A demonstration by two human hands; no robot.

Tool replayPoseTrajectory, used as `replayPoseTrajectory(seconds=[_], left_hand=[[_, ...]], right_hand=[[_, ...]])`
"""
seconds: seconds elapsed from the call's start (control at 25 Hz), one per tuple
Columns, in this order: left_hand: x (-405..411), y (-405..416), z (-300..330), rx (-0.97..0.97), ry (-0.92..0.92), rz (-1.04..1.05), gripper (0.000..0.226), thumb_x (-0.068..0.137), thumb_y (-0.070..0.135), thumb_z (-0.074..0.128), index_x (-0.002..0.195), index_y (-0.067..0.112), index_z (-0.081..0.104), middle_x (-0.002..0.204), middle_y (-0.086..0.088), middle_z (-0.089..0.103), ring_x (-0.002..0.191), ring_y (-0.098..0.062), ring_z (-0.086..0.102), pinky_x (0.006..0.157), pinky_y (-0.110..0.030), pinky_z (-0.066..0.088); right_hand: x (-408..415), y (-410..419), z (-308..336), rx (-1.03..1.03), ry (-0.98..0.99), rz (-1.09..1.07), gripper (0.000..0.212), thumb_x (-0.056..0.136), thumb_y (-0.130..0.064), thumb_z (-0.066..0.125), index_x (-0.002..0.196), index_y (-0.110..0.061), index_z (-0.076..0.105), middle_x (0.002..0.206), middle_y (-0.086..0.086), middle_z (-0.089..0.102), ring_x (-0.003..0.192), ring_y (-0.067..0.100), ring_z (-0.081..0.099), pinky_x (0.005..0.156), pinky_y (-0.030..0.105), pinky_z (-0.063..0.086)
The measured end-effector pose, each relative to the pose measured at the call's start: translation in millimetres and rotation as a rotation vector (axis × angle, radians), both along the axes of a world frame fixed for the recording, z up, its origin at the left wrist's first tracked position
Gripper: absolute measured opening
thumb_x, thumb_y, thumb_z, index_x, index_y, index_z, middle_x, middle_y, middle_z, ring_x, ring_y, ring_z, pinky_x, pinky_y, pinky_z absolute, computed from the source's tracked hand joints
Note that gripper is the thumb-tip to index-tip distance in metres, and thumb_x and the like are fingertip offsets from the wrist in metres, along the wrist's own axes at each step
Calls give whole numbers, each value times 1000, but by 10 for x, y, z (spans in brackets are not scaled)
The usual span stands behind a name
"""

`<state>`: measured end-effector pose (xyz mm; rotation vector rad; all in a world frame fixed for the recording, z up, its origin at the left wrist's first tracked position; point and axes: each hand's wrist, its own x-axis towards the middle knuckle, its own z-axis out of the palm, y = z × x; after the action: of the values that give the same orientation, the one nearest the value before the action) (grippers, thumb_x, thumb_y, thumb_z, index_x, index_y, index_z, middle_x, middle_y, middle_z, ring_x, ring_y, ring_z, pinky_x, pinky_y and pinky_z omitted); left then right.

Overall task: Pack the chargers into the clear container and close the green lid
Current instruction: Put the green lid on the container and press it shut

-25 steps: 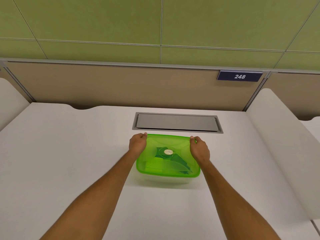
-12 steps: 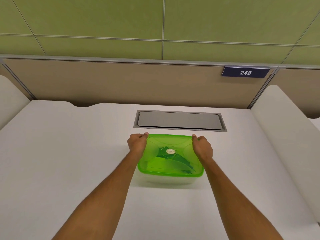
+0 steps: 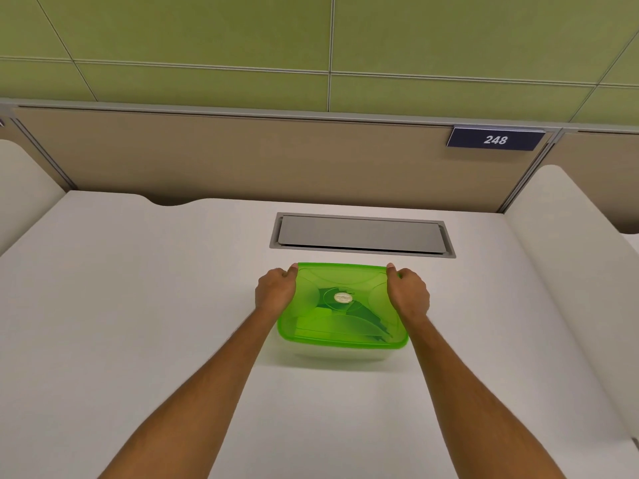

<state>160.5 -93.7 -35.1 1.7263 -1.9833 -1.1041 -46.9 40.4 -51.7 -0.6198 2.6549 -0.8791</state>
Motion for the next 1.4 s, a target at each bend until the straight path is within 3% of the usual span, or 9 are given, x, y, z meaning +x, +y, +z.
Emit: replayPoseTrajectory(seconds=[0.12, 0.2, 0.36, 0.44, 0.6, 0.76, 0.96, 1.24, 1.4], left_hand=[[200, 226, -90, 5, -78, -12, 56, 93, 59, 32, 71, 12, 54, 88, -14, 64, 90, -33, 60, 74, -33, 42], [360, 397, -140, 43, -78, 7, 56, 92, 61, 31, 72, 14, 54, 86, -13, 65, 86, -35, 63, 77, -37, 53], [510, 708, -164, 59, -46, 35, 57, 91, 63, 31, 82, 13, 57, 77, -13, 65, 65, -35, 67, 59, -39, 58], [507, 806, -142, 61, 20, 69, 55, 93, 58, 32, 84, 10, 57, 72, -14, 64, 57, -33, 66, 51, -36, 57], [511, 876, -142, 65, 137, 125, 42, 98, 43, 36, 97, 10, 62, 65, -14, 61, 59, -36, 64, 64, -41, 56], [537, 859, -156, 297, 434, 264, 27, 96, 29, 50, 114, 13, 62, 58, -11, 47, 46, -27, 50, 51, -31, 51], [591, 750, -86, 542, 555, 258, 20, 96, 16, 53, 111, 5, 59, 53, -7, 39, 50, -22, 45, 44, -28, 55], [519, 782, -93, 474, 578, 391, 7, 92, 9, 56, 97, 5, 60, 55, -8, 40, 46, -20, 40, 46, -28, 55], [541, 765, -101, 437, 523, 368, 9, 91, 14, 56, 90, 6, 60, 56, -12, 45, 46, -25, 48, 60, -38, 59]], right_hand=[[45, 107, 41, 74, -10, -14, 70, 94, -60, 20, 107, -6, 63, 113, 18, 65, 103, 37, 59, 81, 39, 42], [119, 235, 46, 163, 12, -4, 77, 92, -65, 13, 112, -7, 61, 114, 19, 64, 105, 38, 58, 80, 40, 41], [364, 507, 11, 323, 69, 15, 82, 89, -69, 8, 113, -8, 58, 111, 19, 64, 103, 37, 59, 73, 39, 35], [481, 604, -15, 342, 91, -1, 82, 88, -70, 9, 109, -8, 58, 107, 18, 65, 99, 36, 60, 70, 38, 35], [604, 683, -13, 305, 110, -45, 75, 92, -65, 14, 103, -7, 61, 101, 18, 66, 92, 35, 61, 67, 36, 37], [641, 704, -15, 281, 115, -70, 73, 92, -64, 17, 102, -6, 61, 100, 18, 66, 92, 36, 62, 67, 35, 37], [659, 699, -23, 278, 117, -77, 72, 93, -62, 17, 104, -5, 60, 101, 18, 67, 93, 36, 62, 67, 35, 38], [655, 675, -26, 282, 137, -61, 71, 94, -61, 18, 102, -4, 60, 101, 19, 67, 93, 37, 62, 67, 36, 37], [649, 672, -29, 294, 153, -53, 70, 94, -60, 19, 101, -4, 61, 101, 19, 67, 92, 37, 62, 65, 35, 36]])
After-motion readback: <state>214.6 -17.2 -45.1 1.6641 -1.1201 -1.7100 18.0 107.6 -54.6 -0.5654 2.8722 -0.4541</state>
